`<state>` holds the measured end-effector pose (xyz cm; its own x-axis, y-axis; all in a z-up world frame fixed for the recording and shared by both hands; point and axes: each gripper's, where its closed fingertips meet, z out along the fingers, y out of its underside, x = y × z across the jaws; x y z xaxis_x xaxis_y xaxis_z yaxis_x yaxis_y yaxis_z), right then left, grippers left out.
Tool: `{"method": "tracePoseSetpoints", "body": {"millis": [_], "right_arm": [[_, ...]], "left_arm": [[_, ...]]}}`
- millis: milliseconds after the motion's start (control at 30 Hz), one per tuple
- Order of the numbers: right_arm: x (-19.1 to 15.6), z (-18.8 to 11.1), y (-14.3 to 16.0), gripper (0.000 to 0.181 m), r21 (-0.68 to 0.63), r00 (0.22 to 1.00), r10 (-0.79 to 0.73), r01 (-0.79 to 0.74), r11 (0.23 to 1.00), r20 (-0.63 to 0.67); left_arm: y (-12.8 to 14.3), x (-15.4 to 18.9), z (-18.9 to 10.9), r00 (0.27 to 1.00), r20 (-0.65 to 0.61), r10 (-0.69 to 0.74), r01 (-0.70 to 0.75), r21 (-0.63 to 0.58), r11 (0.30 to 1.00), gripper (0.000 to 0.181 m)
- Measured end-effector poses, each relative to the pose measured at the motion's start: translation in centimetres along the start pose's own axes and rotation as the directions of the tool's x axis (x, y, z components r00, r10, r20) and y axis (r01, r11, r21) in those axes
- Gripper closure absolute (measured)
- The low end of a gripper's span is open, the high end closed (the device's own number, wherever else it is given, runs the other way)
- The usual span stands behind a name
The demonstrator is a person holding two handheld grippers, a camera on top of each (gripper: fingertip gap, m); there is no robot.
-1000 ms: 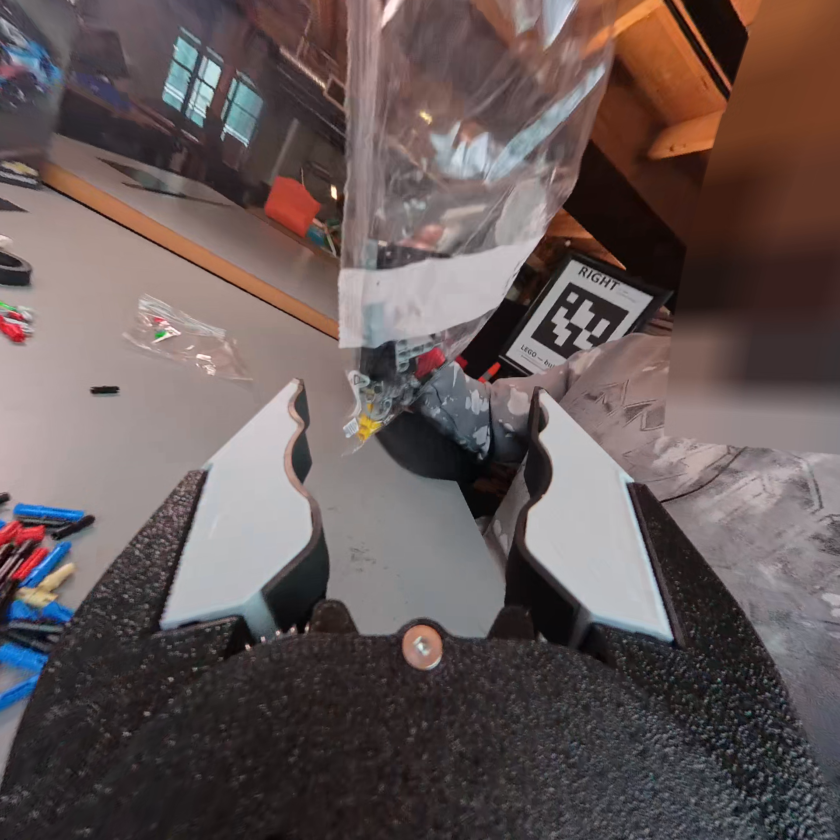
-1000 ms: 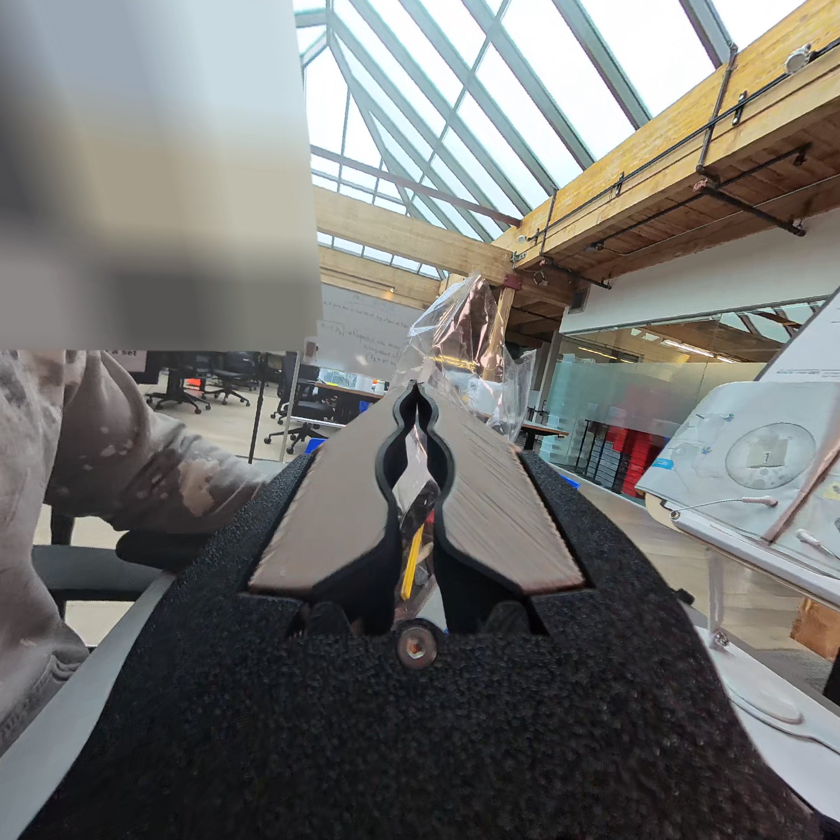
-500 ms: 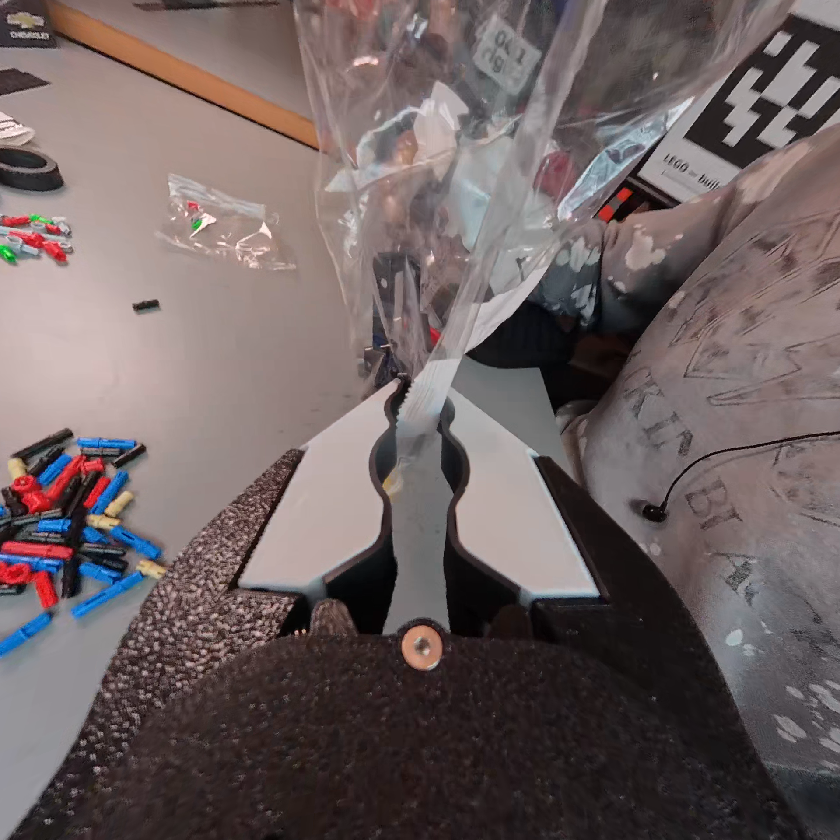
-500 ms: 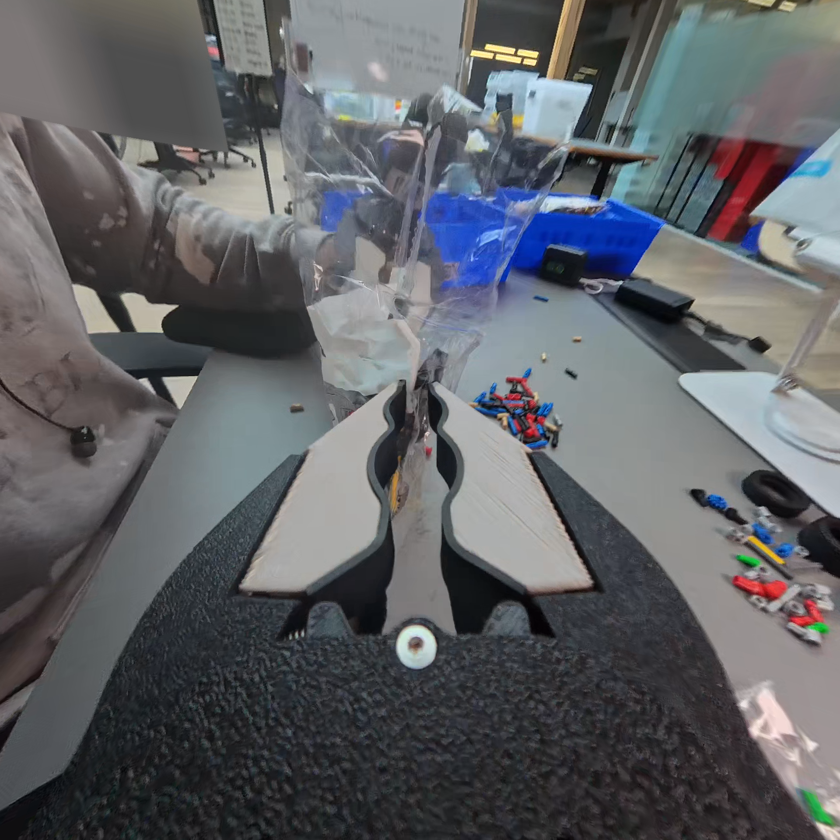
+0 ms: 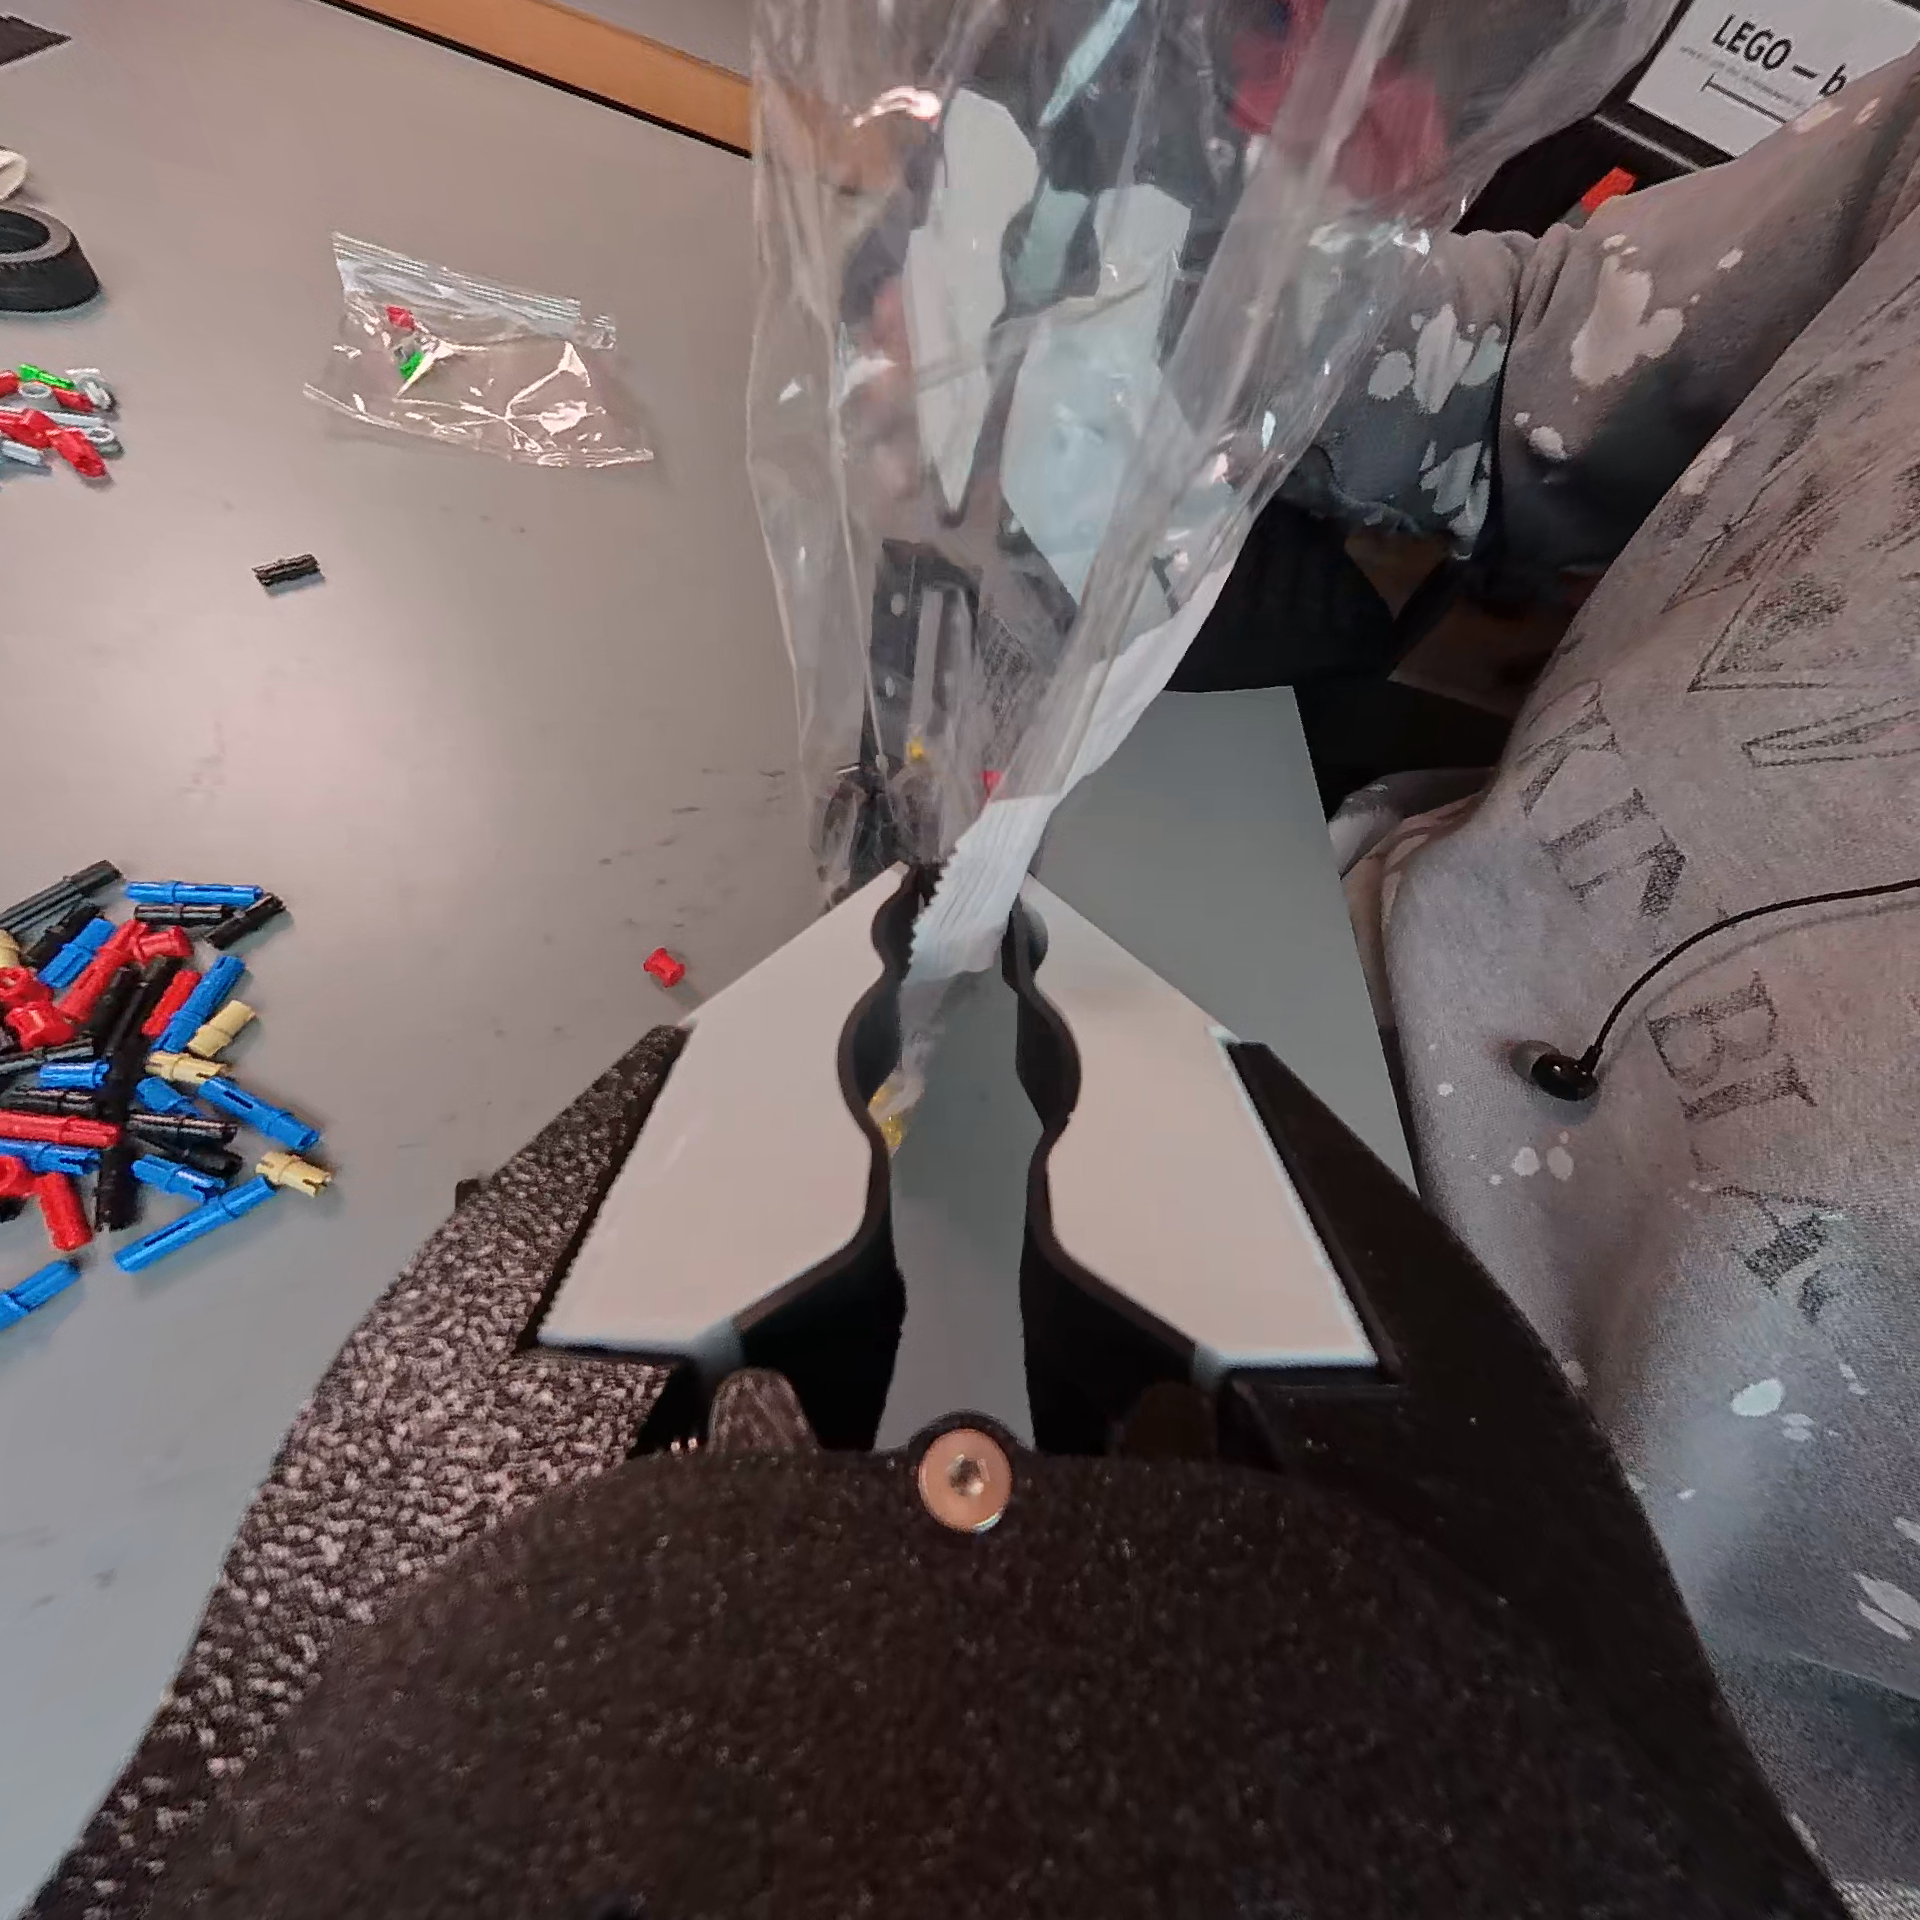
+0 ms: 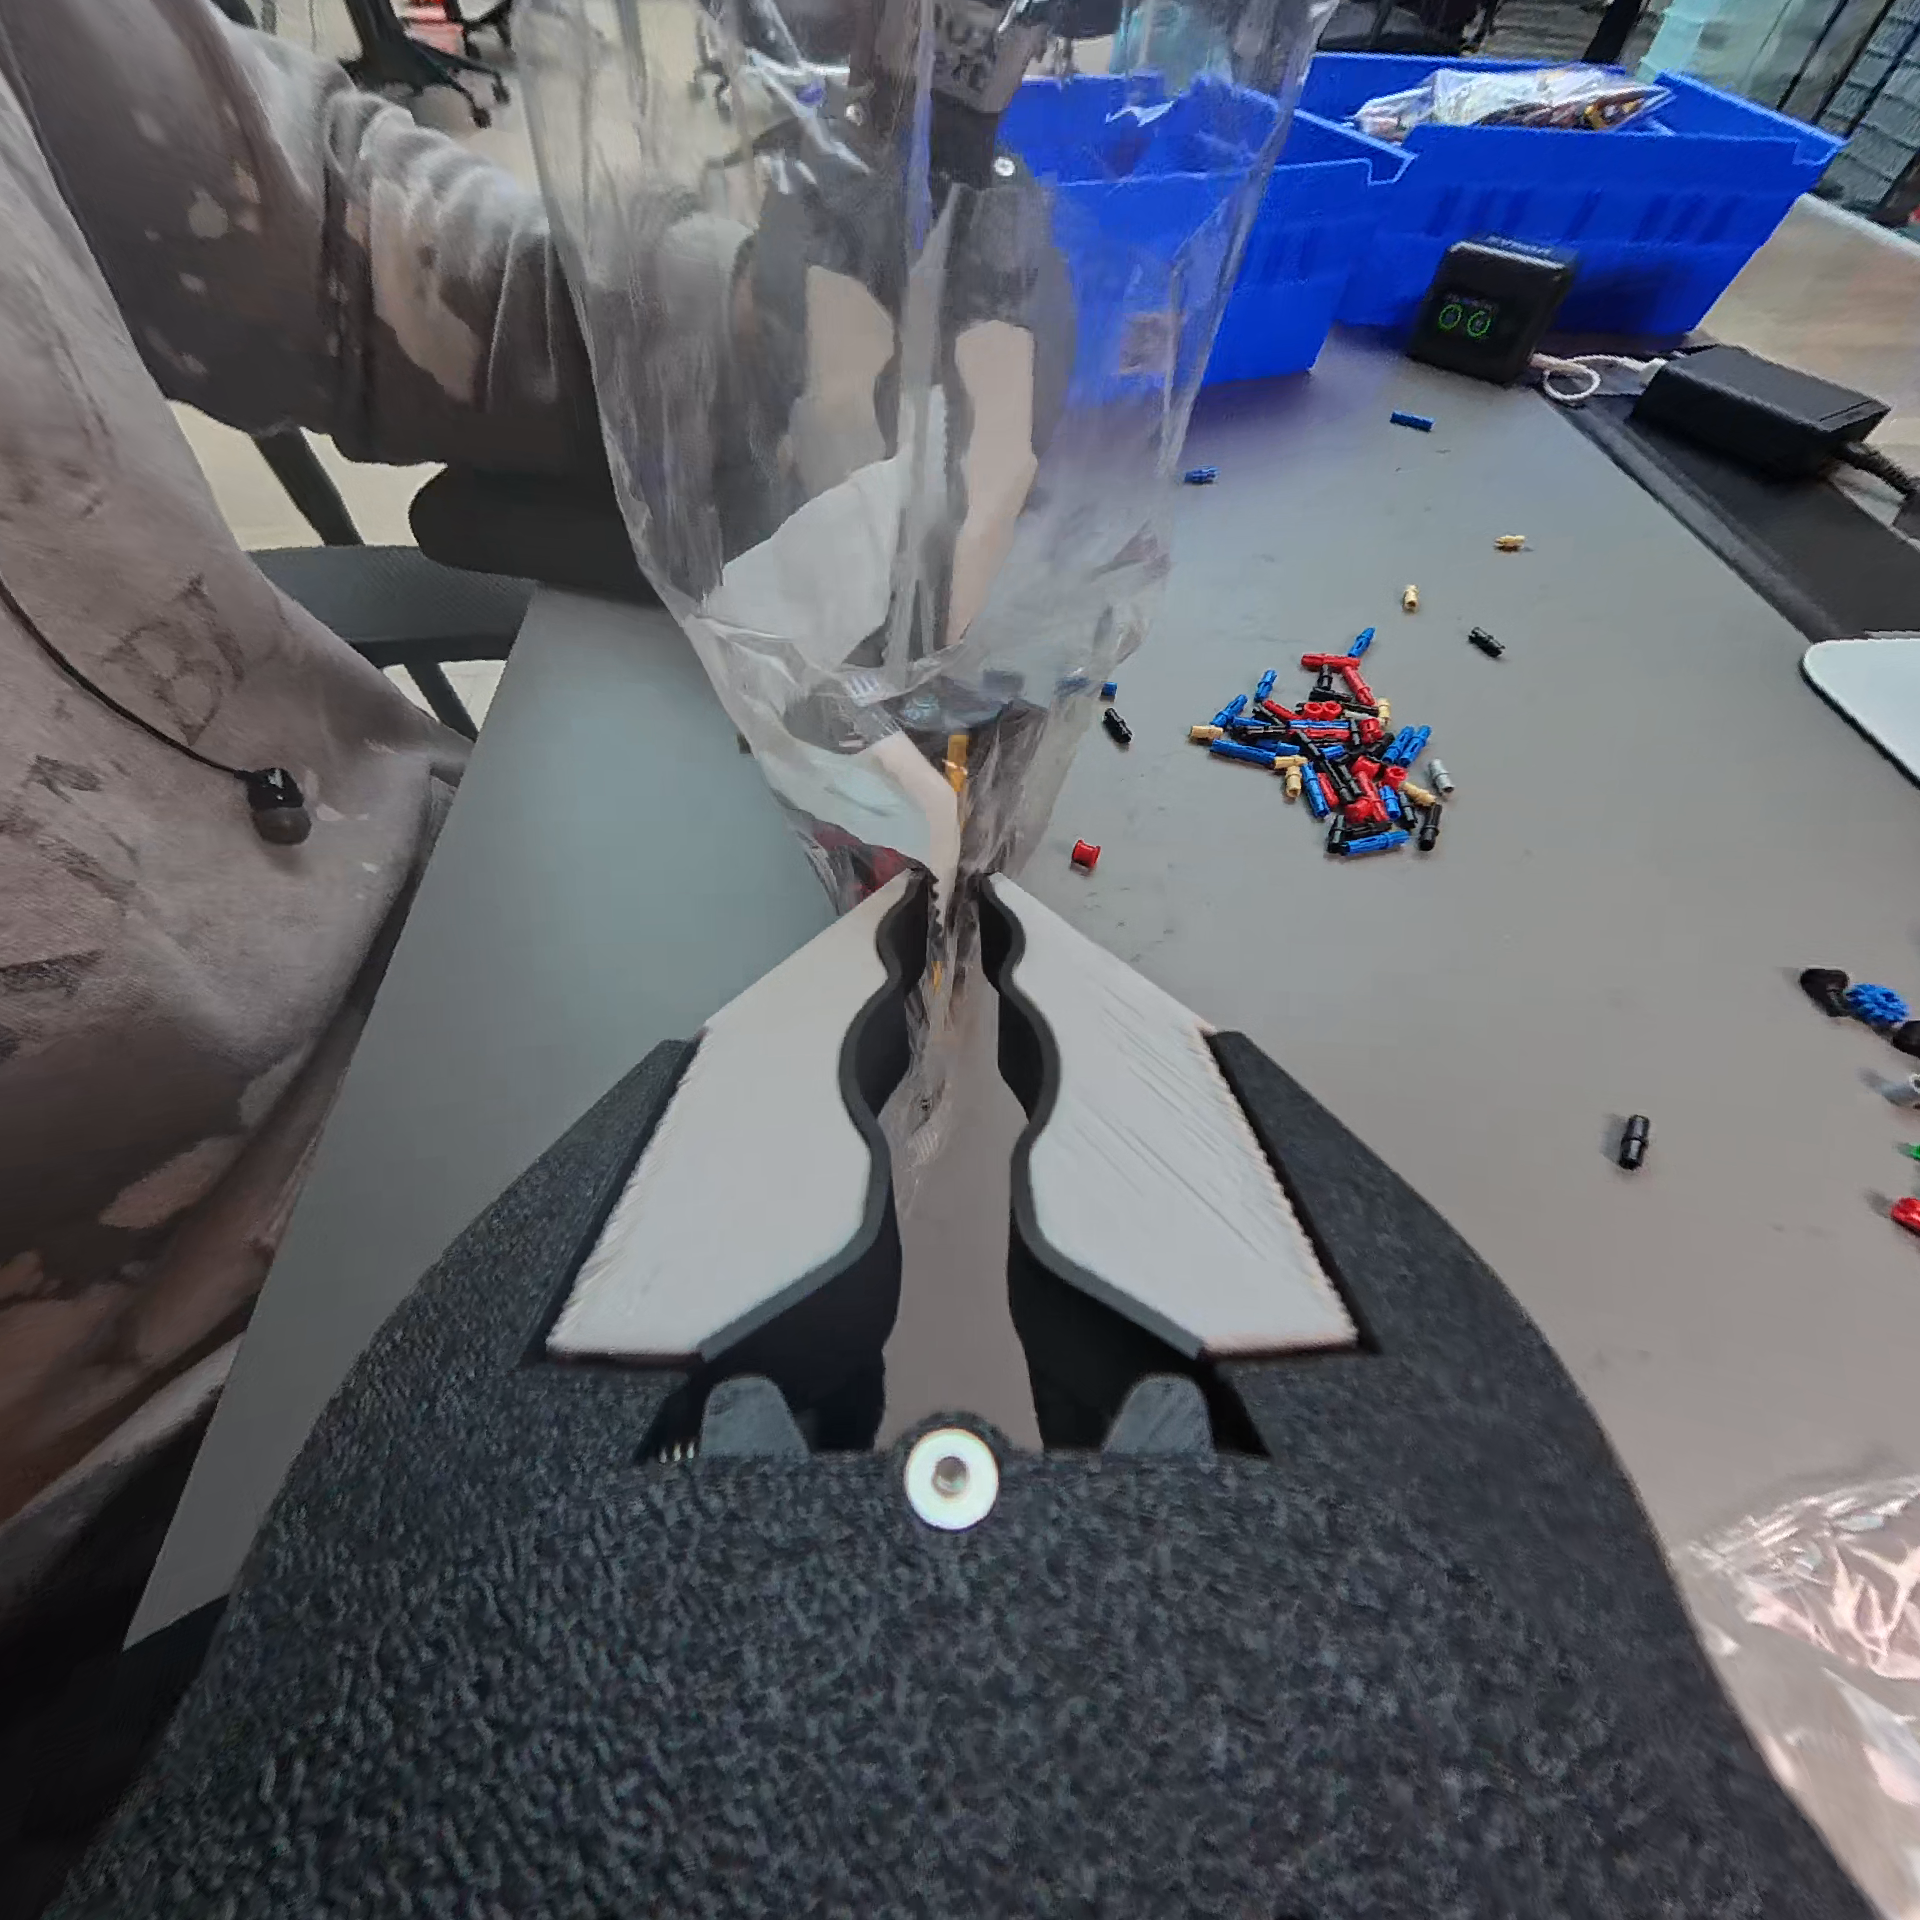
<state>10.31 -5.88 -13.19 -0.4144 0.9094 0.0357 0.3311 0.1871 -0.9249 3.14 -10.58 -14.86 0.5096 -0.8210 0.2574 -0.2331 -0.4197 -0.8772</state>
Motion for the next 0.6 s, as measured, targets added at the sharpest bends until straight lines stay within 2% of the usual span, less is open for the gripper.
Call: {"method": "tracePoseSetpoints", "body": {"millis": [33,100,133,200,267,367,433,500,600], "right_arm": [[0.3,0.0,0.0,0.170,0.016,0.999,0.030,-0.030,0.999,-0.013],[0.7,0.1,0.6,0.181,0.014,0.999,0.027,-0.027,1.000,-0.034],[1.1,0.0,0.5,0.181,0.024,0.999,0.020,-0.019,1.000,-0.050],[2.8,-0.7,-1.1,0.181,0.063,0.995,0.029,-0.023,0.998,-0.094],[5.6,-1.9,-4.4,0.181,0.135,0.988,0.059,-0.040,0.990,-0.141],[11.2,-2.3,-8.4,0.181,0.136,0.973,0.070,-0.040,0.990,-0.220],[15.4,-1.8,-10.1,0.181,0.123,0.960,0.102,-0.072,0.990,-0.260],[19.3,-1.0,-11.1,0.181,0.127,0.948,0.163,-0.133,0.983,-0.272],[24.7,1.1,-10.8,0.181,0.130,0.925,0.253,-0.224,0.966,-0.283]], "left_arm": [[0.2,-0.3,0.0,1.000,0.009,-0.003,0.003,-0.001,1.000,0.165],[0.7,-0.7,0.2,1.000,0.012,-0.022,0.023,-0.012,1.000,0.161],[0.6,-0.9,0.2,0.999,0.009,-0.033,0.033,-0.005,0.999,0.166],[-1.0,-1.7,-0.6,0.998,0.020,-0.059,0.058,0.038,0.998,0.174],[-4.2,-3.3,-2.4,0.996,0.023,-0.087,0.084,0.110,0.990,0.174],[-8.8,-8.1,-5.3,0.991,0.090,-0.102,0.086,0.172,0.981,0.173],[-10.9,-11.6,-6.7,0.985,0.090,-0.150,0.129,0.203,0.971,0.173],[-12.0,-15.2,-7.7,0.976,0.103,-0.194,0.166,0.226,0.960,0.173],[-12.3,-20.6,-8.9,0.953,0.147,-0.265,0.223,0.252,0.942,0.174]]}}
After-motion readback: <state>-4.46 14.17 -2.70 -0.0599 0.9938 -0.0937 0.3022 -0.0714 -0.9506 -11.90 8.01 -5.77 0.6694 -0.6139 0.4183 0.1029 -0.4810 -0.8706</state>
